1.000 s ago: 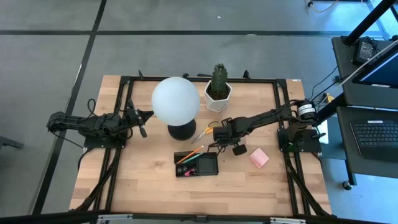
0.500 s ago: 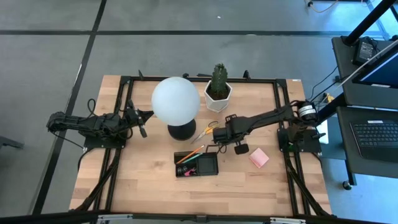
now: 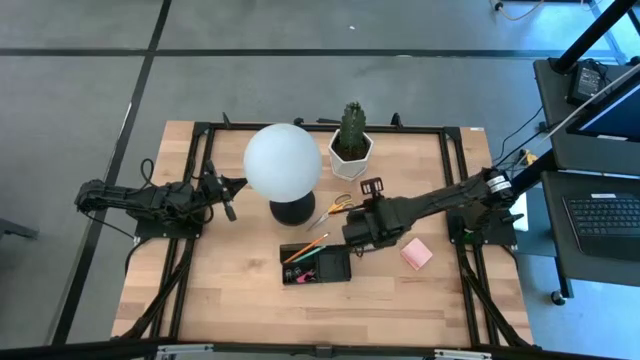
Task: Pick and place office supplies into organizer
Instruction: Put the black pen into the desk organizer
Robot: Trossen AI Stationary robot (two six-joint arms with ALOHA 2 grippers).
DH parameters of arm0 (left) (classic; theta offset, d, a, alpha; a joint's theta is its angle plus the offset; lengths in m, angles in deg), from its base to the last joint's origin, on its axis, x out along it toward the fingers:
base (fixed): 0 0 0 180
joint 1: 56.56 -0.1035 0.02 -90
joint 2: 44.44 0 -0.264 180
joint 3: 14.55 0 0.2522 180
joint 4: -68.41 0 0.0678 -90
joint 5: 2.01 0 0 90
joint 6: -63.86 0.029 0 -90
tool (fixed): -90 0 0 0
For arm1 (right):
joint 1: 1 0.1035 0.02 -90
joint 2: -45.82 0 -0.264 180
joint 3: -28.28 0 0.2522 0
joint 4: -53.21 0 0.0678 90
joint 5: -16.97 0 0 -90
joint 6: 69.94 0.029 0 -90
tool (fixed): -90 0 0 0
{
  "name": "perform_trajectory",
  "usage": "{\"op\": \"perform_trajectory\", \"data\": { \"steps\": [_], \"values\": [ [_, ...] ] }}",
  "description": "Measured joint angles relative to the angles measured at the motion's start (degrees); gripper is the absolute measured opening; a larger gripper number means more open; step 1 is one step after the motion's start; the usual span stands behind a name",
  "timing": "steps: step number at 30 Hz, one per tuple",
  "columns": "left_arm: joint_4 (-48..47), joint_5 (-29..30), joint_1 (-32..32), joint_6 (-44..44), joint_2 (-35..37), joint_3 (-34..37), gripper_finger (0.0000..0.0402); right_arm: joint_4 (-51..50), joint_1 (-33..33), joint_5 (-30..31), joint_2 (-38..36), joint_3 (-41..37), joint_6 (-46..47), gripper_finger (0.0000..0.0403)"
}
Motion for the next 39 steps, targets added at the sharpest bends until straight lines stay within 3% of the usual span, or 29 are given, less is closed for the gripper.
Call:
{"op": "perform_trajectory", "data": {
  "steps": [5, 16, 23, 28, 39],
  "values": [
    [0.0, 0.0, 0.0, 0.0, 0.0, 0.0, 0.0004, 0.2, 3.7, 7.5, 0.2, 4.1, -3.9, 0.0027],
    [0.0, 0.0, 0.0, -0.5, 0.0, 0.0, 0.0004, 8.7, 8.1, 19.5, 4.2, 4.4, -18.7, 0.003],
    [0.0, 0.0, 0.0, -0.5, 0.0, 0.0, 0.0004, 9.7, 9.4, 34.7, 10.9, 4.4, -26.4, 0.0031],
    [0.0, 0.0, 0.0, -0.5, 0.0, 0.0, 0.0004, 14.9, 10.8, 47.5, 14.0, 4.4, -38.0, 0.0032],
    [0.0, 0.0, 0.0, -0.5, 0.0, 0.0, 0.0004, 26.8, 12.7, 50.2, 15.7, 4.4, -55.1, 0.0032]
  ]
}}
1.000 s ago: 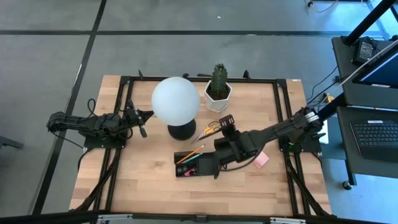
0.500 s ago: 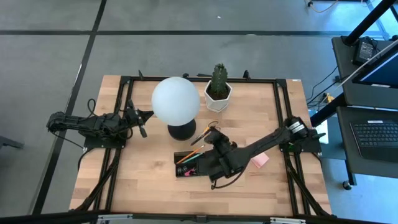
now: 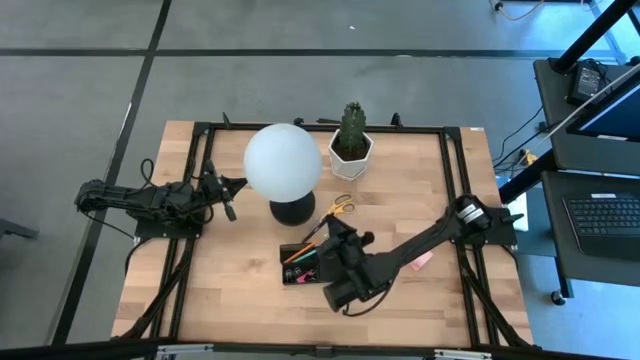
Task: Pick and place office supplies into organizer
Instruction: Put the black pen into the desk organizer
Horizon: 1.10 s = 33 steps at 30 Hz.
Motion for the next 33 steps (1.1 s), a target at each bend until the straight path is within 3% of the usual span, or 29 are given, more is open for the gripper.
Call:
{"op": "perform_trajectory", "data": {
  "steps": [33],
  "values": [
    [0.0, 0.0, 0.0, 0.0, 0.0, 0.0, 0.0004, 4.7, 2.4, -1.6, 2.3, -0.3, -0.9, 0.0032]
  ]
}}
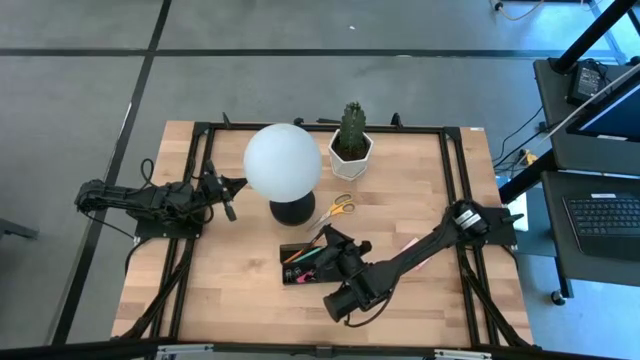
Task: Pick and place office supplies into organizer
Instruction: Put the black pen into the desk organizer
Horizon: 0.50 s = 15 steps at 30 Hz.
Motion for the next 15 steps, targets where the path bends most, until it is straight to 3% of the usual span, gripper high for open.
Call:
{"op": "perform_trajectory", "data": {
  "steps": [15],
  "values": [
    [0.0, 0.0, 0.0, 0.0, -0.4, 0.0, 0.0004, 0.6, 0.0, 0.2, 5.4, 0.0, -0.7, 0.0033]
  ]
}}
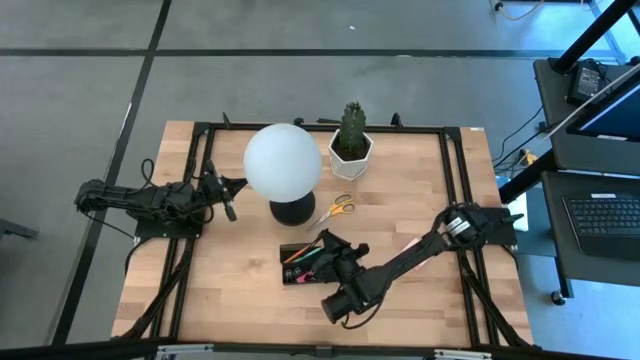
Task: Pick and place office supplies into organizer
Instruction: Put the black pen into the desk organizer, then put the yellow scissors into the desk organizer
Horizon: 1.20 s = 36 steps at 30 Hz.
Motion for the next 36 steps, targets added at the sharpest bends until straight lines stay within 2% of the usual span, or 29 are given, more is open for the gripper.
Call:
{"op": "perform_trajectory", "data": {
  "steps": [8, 23, 29, 36],
  "values": [
    [0.0, 0.0, 0.0, 0.0, 0.0, 0.0, 0.0004, 1.1, 0.0, -0.6, 0.1, 0.0, 0.2, 0.004],
    [0.0, 0.0, 0.0, 0.0, 0.0, 0.0, 0.0004, 1.2, 0.1, -0.8, 0.1, 0.0, 0.2, 0.0113],
    [0.0, 0.0, 0.0, 0.0, 0.0, 0.0, 0.0004, 1.1, 1.6, -0.6, 0.1, 0.2, 0.1, 0.0121],
    [0.0, 0.0, 0.0, 0.0, -0.1, 0.0, 0.0004, -3.9, 2.9, -0.4, -3.8, 1.8, 7.2, 0.0122]
  ]
}}
